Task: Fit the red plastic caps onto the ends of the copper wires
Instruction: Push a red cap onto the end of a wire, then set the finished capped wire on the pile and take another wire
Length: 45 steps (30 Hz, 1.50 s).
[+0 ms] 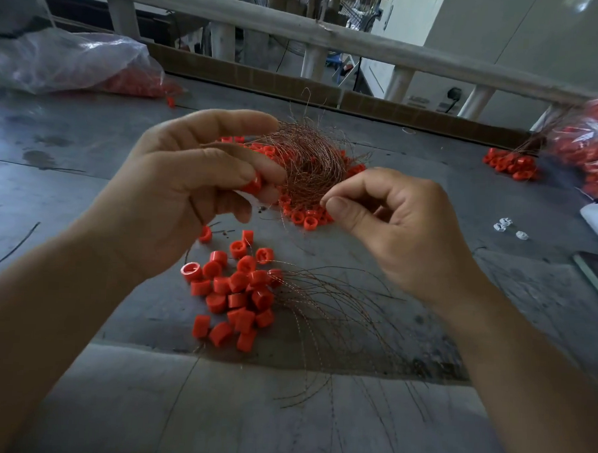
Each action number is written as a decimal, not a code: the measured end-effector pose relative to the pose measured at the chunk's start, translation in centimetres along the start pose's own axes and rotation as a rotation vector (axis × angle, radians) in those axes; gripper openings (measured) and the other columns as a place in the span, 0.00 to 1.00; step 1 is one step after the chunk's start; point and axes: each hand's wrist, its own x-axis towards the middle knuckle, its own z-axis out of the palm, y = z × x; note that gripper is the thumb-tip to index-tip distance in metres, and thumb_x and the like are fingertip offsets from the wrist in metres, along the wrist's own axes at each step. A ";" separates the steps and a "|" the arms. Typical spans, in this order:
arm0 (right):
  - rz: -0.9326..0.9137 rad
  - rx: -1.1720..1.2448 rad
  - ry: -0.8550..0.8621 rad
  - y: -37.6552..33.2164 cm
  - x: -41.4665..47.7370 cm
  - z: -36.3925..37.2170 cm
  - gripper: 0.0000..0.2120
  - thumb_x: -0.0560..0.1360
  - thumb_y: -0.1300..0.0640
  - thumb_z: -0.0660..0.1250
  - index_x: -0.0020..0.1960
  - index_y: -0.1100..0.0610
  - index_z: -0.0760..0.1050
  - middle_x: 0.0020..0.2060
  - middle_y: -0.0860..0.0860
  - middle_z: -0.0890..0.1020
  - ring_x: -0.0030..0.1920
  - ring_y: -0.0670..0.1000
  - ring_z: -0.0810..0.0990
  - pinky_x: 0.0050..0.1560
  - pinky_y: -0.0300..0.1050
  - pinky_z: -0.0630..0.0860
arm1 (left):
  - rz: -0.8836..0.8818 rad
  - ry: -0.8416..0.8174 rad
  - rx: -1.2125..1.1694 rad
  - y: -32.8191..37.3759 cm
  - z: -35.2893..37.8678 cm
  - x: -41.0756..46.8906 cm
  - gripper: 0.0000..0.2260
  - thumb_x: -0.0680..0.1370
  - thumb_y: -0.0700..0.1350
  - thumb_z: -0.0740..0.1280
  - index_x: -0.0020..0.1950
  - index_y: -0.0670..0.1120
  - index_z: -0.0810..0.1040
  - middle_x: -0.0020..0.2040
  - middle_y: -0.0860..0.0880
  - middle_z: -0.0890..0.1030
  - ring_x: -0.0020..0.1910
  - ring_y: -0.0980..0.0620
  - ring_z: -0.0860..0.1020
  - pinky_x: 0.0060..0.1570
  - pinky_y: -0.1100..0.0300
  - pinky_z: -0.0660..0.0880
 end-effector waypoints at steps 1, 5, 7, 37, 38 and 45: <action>-0.002 -0.005 0.003 0.0 0.0 -0.1 0.07 0.72 0.60 0.68 0.40 0.49 0.76 0.35 0.41 0.79 0.35 0.35 0.75 0.35 0.25 0.68 | 0.015 0.037 0.013 0.1 -0.1 0.0 0.13 0.64 0.36 0.65 0.47 0.46 0.79 0.33 0.47 0.83 0.29 0.53 0.80 0.26 0.66 0.74; 0.032 -0.028 -0.057 -0.1 -0.1 0.0 0.03 0.72 0.60 0.69 0.40 0.53 0.79 0.34 0.42 0.78 0.34 0.36 0.75 0.35 0.26 0.68 | 0.031 0.096 0.145 0.1 -0.2 -0.1 0.11 0.64 0.36 0.66 0.43 0.47 0.81 0.32 0.48 0.82 0.25 0.54 0.77 0.22 0.67 0.69; 0.056 -0.048 -0.108 -0.1 -0.2 0.2 0.03 0.72 0.60 0.69 0.40 0.54 0.79 0.34 0.43 0.79 0.36 0.38 0.76 0.35 0.27 0.69 | 0.021 0.117 0.237 0.1 -0.3 -0.1 0.11 0.66 0.35 0.64 0.39 0.48 0.82 0.31 0.47 0.82 0.22 0.53 0.74 0.20 0.68 0.66; 0.276 -0.086 0.155 1.8 0.5 -0.9 0.11 0.72 0.50 0.67 0.34 0.54 0.78 0.30 0.58 0.81 0.33 0.59 0.78 0.38 0.54 0.78 | -0.012 0.155 1.378 -6.8 -3.0 4.2 0.10 0.75 0.43 0.66 0.55 0.51 0.79 0.46 0.50 0.70 0.48 0.50 0.71 0.46 0.60 0.62; 0.279 -0.090 0.162 1.9 0.5 -1.0 0.11 0.72 0.50 0.67 0.34 0.54 0.78 0.30 0.57 0.81 0.32 0.58 0.79 0.37 0.53 0.78 | 0.004 0.162 1.377 -6.8 -3.0 4.2 0.09 0.75 0.43 0.67 0.54 0.50 0.80 0.46 0.51 0.71 0.46 0.51 0.70 0.45 0.60 0.62; 0.292 -0.114 0.166 2.5 0.4 -1.3 0.11 0.72 0.50 0.67 0.34 0.54 0.78 0.27 0.54 0.80 0.32 0.56 0.79 0.34 0.46 0.76 | 0.035 0.203 1.353 -6.4 -3.1 4.0 0.08 0.73 0.41 0.69 0.51 0.47 0.81 0.49 0.47 0.81 0.43 0.54 0.71 0.45 0.61 0.66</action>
